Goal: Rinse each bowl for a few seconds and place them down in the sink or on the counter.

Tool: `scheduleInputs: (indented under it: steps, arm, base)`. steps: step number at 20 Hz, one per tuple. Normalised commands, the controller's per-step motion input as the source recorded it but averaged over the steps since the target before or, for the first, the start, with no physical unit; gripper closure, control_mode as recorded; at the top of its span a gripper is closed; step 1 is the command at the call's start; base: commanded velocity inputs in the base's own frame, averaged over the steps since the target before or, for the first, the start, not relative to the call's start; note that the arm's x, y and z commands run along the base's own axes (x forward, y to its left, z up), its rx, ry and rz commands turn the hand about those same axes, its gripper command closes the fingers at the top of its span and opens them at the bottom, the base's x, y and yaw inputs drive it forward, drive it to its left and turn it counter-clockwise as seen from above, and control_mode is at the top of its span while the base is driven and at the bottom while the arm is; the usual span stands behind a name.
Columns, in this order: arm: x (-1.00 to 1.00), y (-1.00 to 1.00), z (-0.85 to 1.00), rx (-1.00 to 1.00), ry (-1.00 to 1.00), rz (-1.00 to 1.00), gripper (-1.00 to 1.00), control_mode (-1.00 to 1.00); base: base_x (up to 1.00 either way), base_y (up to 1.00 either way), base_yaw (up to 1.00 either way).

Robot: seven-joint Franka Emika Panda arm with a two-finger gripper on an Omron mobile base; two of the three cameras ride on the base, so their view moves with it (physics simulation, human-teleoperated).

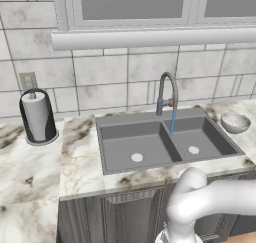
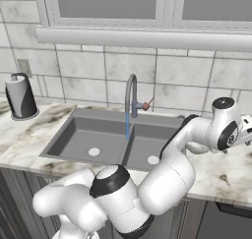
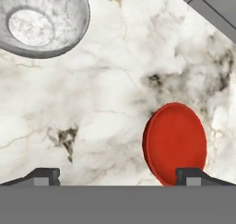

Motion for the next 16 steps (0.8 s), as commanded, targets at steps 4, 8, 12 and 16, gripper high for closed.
scheduleInputs:
  steps: [4,8,12,16]
  arm:
    - [-0.07,-0.19,-0.08,-0.03,0.00,-0.01,-1.00,-1.00]
    - [-0.01,-0.14,-0.06,-0.03,0.00,-0.01,-1.00,-1.00]
    - [0.00,-0.10,-0.04,-0.02,0.00,0.00,-1.00,-1.00]
    - [0.00,-0.15,-0.05,-0.01,0.00,0.00,-1.00,-1.00]
  base:
    - [0.00,0.00,0.00]
    - [0.00,0.00,0.00]
    - [0.00,0.00,0.00]
    - [0.00,0.00,0.00]
